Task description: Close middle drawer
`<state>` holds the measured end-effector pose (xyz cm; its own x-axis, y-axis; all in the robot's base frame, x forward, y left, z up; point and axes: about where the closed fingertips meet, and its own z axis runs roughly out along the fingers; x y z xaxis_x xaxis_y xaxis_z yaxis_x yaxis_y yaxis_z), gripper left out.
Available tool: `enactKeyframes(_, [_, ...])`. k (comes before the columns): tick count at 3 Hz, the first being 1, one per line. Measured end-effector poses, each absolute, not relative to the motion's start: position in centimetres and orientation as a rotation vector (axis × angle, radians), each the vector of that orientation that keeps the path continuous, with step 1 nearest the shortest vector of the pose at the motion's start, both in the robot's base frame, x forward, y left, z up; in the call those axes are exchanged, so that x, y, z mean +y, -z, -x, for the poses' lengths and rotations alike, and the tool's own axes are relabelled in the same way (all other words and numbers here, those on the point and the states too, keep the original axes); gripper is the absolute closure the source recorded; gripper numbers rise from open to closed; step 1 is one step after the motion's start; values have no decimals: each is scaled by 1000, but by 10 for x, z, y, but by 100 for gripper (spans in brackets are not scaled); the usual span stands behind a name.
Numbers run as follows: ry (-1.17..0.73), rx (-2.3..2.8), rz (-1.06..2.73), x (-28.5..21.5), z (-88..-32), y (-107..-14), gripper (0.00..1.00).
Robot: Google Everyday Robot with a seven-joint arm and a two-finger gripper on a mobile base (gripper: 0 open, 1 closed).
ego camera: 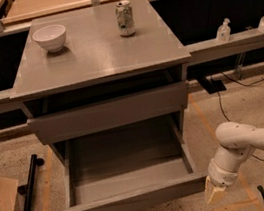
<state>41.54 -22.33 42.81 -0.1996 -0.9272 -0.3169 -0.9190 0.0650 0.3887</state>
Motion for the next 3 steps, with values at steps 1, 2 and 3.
enactKeyframes(1, [814,-2252,-2207,-193,-480,-449,100])
enactKeyframes(2, [773,-2261,-2287,-194,-506,-461,100])
enactKeyframes(3, [773,-2261,-2287,-194,-506,-464,100])
